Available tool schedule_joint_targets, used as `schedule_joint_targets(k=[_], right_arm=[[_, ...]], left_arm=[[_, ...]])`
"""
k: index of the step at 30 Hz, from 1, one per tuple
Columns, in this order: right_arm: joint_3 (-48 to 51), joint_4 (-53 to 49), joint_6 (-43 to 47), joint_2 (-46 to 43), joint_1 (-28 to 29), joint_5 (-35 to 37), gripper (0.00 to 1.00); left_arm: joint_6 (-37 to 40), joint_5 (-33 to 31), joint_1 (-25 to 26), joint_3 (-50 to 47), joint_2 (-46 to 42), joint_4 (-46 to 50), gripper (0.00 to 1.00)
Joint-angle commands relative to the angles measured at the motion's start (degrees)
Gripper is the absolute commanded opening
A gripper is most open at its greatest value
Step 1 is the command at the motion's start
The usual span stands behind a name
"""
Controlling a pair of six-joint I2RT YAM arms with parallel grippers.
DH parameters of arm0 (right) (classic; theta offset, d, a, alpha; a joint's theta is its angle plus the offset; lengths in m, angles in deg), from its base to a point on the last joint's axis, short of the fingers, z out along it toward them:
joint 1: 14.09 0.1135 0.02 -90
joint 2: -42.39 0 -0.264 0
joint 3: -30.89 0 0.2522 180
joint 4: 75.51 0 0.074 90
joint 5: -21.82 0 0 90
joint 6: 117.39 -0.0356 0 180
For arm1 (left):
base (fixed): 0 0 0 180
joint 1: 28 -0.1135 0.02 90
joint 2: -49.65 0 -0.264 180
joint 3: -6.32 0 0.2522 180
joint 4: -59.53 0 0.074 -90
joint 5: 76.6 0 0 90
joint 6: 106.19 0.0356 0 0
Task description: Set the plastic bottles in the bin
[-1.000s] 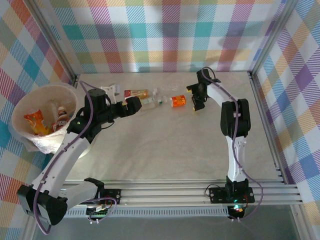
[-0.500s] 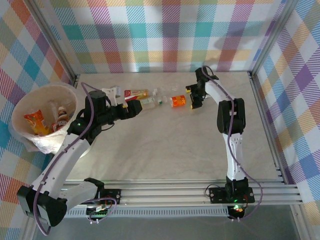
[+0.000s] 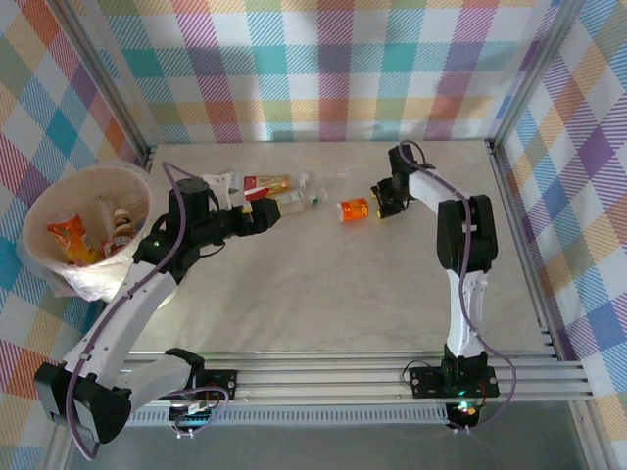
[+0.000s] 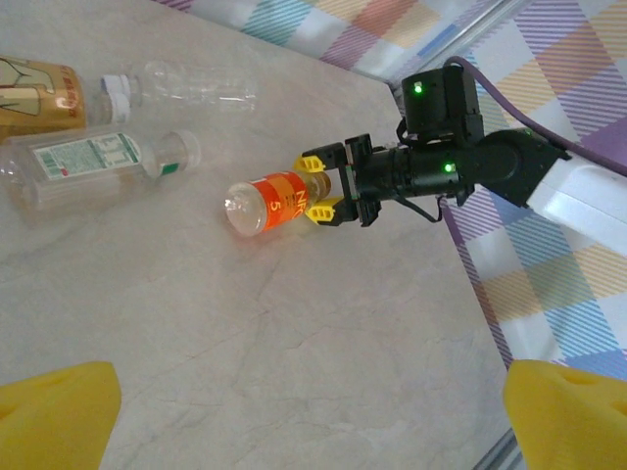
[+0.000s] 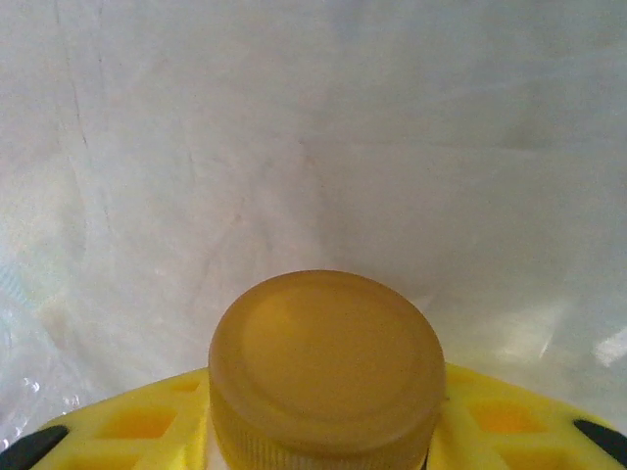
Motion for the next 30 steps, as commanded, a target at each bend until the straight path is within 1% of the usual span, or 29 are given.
schedule_joint_targets(k=[1,5,8,12,14,16,21,24,27,30], right_arm=[[10.41,10.7,1.02,-10.35,-0.45,1.87,0.35],[20.87,19.03,7.79,-19.94,0.02,3.6,0.33],[27.5,22.87,12.85,-26.93,0.98,6.06,0.33],[33.21,27.83,22.65,-35.22,3.75,6.85,0.34],[34.97,30.05,25.63,-38.34,5.07,5.95,0.34],[36.4,32.73,27.5,-40.77,5.86,3.47,0.34],[38.59,40.12,32.93,-45.15,8.15,-4.7,0.34],[37.24,41.04,37.03,-46.53,10.34,-10.71,0.34],[36.06,41.98,37.75,-46.9,12.21,-14.27,0.34],[34.77,43.02,38.1,-46.66,14.05,-16.0,0.34]], left_arm=[[0.61,2.75,1.9,0.08,1.25,-2.24,1.0],[1.37,3.48,4.04,1.81,4.18,-1.45,1.0],[2.38,2.54,5.95,3.4,6.63,-0.86,1.0],[4.11,1.74,8.42,5.59,10.46,-1.67,1.0],[5.18,1.46,9.56,6.7,12.43,-2.4,1.0],[5.92,2.29,10.17,7.12,13.99,-4.15,1.0],[9.72,5.16,10.66,9.96,17.45,-3.69,1.0],[11.07,11.05,10.71,11.87,19.75,-3.4,1.0],[12.41,15.83,11.46,13.79,21.67,-2.34,1.0],[15.19,15.2,13.04,15.54,22.76,0.63,1.0]])
